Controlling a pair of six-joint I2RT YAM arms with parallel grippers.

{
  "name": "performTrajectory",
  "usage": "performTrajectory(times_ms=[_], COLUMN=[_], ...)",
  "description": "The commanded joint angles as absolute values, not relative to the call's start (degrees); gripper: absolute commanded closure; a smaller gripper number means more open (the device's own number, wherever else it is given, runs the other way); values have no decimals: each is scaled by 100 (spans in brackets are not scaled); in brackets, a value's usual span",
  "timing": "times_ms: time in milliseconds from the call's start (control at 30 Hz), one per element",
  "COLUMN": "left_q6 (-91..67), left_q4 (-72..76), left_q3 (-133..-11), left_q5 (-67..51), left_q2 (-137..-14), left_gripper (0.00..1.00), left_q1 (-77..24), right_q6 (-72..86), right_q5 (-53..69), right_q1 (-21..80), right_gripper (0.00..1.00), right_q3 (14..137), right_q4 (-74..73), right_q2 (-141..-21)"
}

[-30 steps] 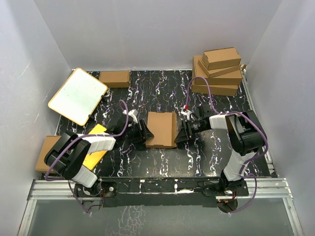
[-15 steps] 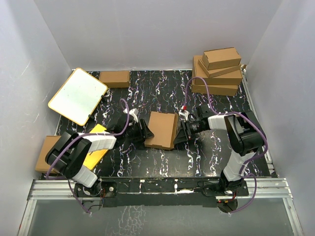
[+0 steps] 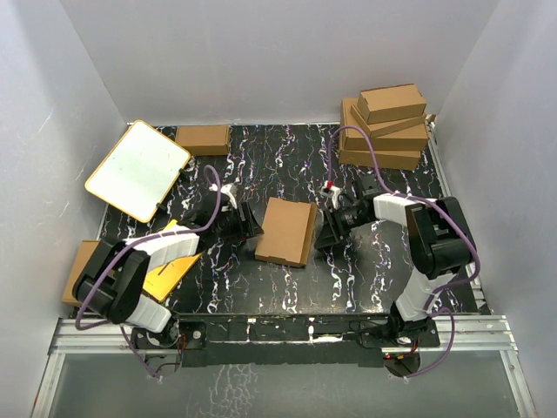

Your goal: Fold the paper box

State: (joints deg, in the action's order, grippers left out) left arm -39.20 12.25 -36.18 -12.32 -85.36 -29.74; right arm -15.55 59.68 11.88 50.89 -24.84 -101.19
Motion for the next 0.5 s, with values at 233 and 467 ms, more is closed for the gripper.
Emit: performTrajectory(times_ms=[233, 467], left_q6=[-4253, -4686], left_q4=[589, 644], left_q3=[-2970, -2116], left_q5=[-1702, -2375], left_q2=[-6449, -6015], left_gripper=[50, 64], left_q1=[-2884, -3089], right_q6=[-3725, -3615], right_q5=[5305, 4877], right_q1=[741, 895], right_gripper=[52, 92], right_q3=[5697, 6351], right_q4=[-2375, -1289], right_q2=[-8897, -9524])
